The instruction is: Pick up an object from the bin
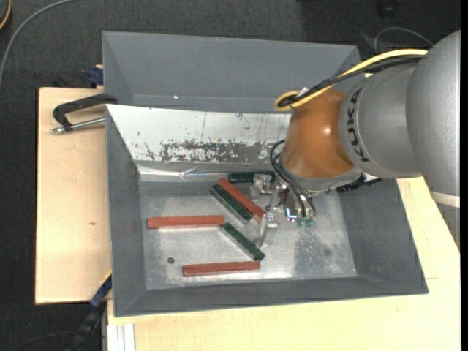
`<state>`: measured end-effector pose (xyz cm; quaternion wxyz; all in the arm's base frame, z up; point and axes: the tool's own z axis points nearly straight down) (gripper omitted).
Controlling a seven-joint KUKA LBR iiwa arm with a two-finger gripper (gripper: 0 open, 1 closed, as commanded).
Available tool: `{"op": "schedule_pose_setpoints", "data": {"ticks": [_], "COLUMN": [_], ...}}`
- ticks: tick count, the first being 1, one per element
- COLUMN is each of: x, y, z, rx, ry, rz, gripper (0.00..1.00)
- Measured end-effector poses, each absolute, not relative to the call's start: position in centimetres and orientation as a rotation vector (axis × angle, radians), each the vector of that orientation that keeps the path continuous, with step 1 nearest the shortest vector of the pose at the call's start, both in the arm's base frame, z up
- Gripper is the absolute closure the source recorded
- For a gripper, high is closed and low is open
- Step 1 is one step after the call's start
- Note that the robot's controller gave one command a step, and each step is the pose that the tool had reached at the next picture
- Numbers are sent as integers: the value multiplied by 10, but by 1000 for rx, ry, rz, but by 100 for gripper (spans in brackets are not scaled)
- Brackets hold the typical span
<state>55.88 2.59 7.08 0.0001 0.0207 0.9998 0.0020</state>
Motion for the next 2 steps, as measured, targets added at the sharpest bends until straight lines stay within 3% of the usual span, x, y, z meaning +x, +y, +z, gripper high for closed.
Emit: {"op": "schedule_pose_setpoints", "data": {"ticks": [1, 2], "x": [559, 559], "y": [23, 18], "z": [71, 224], "rx": [69, -453], "ry": [3140, 3096], "rz": [1, -1], "gripper": [100, 100]}}
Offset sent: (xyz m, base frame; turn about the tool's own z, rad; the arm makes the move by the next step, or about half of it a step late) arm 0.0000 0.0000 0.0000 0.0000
